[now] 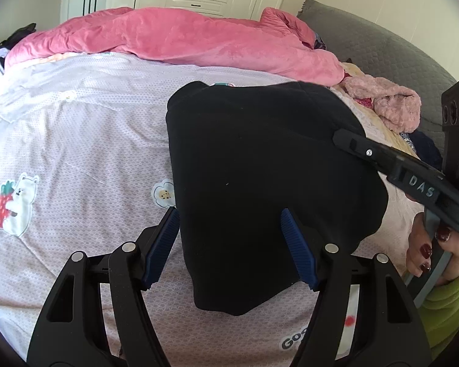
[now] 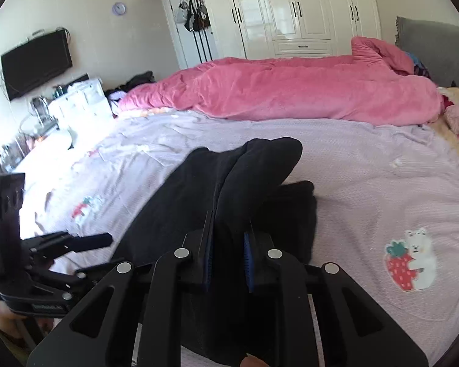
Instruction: Fold small clothes
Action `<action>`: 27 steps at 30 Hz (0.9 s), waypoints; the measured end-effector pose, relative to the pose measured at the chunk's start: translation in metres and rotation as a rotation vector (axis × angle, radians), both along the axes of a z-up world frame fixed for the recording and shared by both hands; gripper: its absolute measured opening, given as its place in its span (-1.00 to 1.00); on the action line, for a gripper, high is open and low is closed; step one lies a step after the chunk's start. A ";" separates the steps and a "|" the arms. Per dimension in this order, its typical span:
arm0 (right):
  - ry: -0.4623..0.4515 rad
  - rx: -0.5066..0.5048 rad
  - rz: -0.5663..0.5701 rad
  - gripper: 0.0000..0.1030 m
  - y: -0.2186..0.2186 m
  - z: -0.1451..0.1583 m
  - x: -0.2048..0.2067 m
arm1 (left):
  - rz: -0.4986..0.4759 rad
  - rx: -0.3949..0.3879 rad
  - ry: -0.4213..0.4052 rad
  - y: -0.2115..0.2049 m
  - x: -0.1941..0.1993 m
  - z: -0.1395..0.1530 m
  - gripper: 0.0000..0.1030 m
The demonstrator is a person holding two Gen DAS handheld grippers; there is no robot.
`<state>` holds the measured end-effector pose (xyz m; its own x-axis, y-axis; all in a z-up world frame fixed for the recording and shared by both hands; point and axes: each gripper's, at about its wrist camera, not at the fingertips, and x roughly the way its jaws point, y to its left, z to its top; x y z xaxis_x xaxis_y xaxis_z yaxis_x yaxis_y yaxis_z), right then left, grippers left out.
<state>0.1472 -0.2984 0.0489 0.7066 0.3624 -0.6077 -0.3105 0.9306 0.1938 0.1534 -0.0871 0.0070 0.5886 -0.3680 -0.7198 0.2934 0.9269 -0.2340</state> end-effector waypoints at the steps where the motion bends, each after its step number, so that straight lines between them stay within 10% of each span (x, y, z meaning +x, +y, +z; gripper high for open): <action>1: 0.015 -0.001 -0.011 -0.70 -0.003 -0.005 0.002 | -0.004 0.003 0.003 -0.001 0.000 -0.001 0.18; 9: 0.184 0.013 -0.085 -0.61 -0.021 -0.061 0.024 | -0.016 0.010 0.045 -0.010 0.000 -0.019 0.25; 27: 0.156 0.160 -0.031 -0.22 -0.045 -0.042 -0.037 | -0.012 0.022 0.043 -0.007 -0.006 -0.021 0.26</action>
<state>0.1105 -0.3438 0.0072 0.6208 0.4420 -0.6475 -0.2365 0.8930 0.3829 0.1478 -0.0942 -0.0136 0.5523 -0.3586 -0.7526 0.2947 0.9285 -0.2261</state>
